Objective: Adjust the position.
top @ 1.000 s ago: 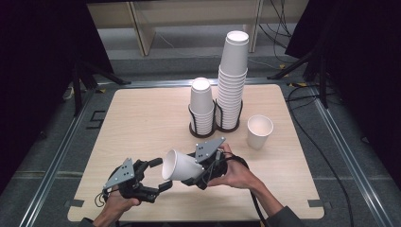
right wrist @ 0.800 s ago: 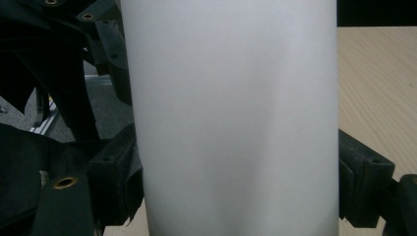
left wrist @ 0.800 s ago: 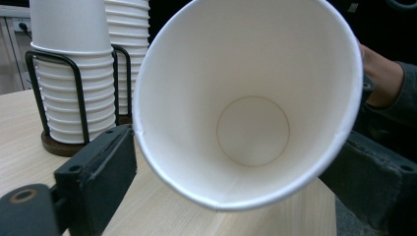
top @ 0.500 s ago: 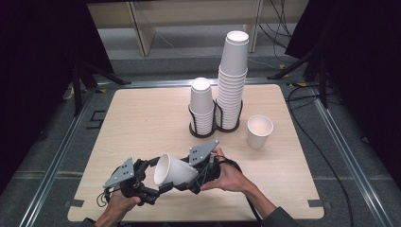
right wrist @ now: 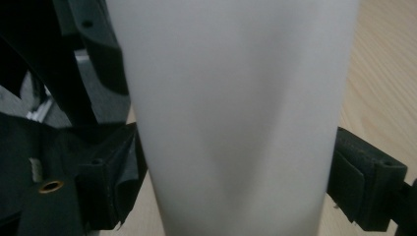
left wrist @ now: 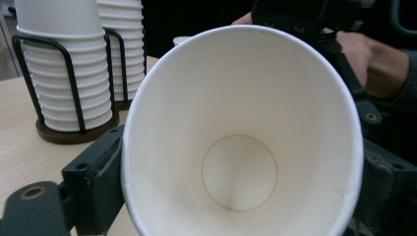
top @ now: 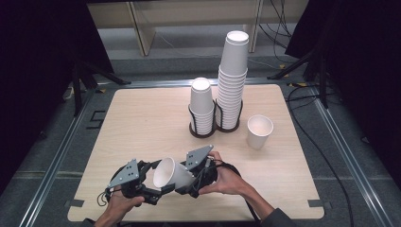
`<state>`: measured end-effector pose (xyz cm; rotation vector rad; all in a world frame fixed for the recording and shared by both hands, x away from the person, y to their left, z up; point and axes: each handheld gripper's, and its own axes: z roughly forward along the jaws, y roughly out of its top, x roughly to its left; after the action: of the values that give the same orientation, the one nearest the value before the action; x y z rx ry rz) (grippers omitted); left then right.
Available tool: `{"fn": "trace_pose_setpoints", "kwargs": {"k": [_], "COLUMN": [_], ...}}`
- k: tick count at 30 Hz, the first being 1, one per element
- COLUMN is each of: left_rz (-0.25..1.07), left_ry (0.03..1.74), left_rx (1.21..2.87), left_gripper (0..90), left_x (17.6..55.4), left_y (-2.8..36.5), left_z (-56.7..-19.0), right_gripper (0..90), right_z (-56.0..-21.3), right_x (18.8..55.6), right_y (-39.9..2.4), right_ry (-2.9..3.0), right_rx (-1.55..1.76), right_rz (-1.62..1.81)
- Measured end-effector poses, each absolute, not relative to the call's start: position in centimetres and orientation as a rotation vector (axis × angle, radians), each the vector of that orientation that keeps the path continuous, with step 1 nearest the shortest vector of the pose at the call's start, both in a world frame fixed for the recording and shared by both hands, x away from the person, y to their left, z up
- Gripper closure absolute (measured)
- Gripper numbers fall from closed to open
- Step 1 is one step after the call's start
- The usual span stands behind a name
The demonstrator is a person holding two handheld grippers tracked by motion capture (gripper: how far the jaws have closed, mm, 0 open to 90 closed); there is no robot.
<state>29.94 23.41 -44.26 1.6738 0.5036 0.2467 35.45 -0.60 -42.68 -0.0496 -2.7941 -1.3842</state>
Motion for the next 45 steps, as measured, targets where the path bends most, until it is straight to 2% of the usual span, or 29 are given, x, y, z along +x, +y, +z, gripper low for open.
{"fn": "trace_pose_setpoints", "kwargs": {"k": [2,15,31,38,43,45], "left_rz": [0.269,0.275,0.256,0.276,0.308,0.321], "left_ry": [0.507,0.467,0.44,0.453,0.472,0.499], "left_rx": [1.733,1.829,1.806,1.747,1.69,1.658], "left_gripper": [11.5,12.0,12.0,7.1,10.6,14.5], "left_x": [29.8,29.5,29.4,29.5,29.4,29.6], "left_y": [23.6,22.9,22.7,23.0,23.9,24.3], "left_z": [-44.1,-44.2,-44.1,-44.3,-43.8,-43.7], "right_gripper": [16.6,16.3,21.7,22.4,22.8,22.7], "right_z": [-42.5,-42.1,-42.6,-42.6,-43.4,-43.6], "right_x": [35.1,34.1,34.3,34.6,35.2,35.7], "right_y": [-0.5,0.9,1.1,0.7,-0.4,-1.1], "right_ry": [-2.851,-2.963,-2.933,-2.905,-2.893,-2.891], "right_rx": [-0.065,0.004,0.03,0.02,-0.073,-0.122], "right_rz": [-1.329,-1.166,-1.173,-1.202,-1.195,-1.217]}}
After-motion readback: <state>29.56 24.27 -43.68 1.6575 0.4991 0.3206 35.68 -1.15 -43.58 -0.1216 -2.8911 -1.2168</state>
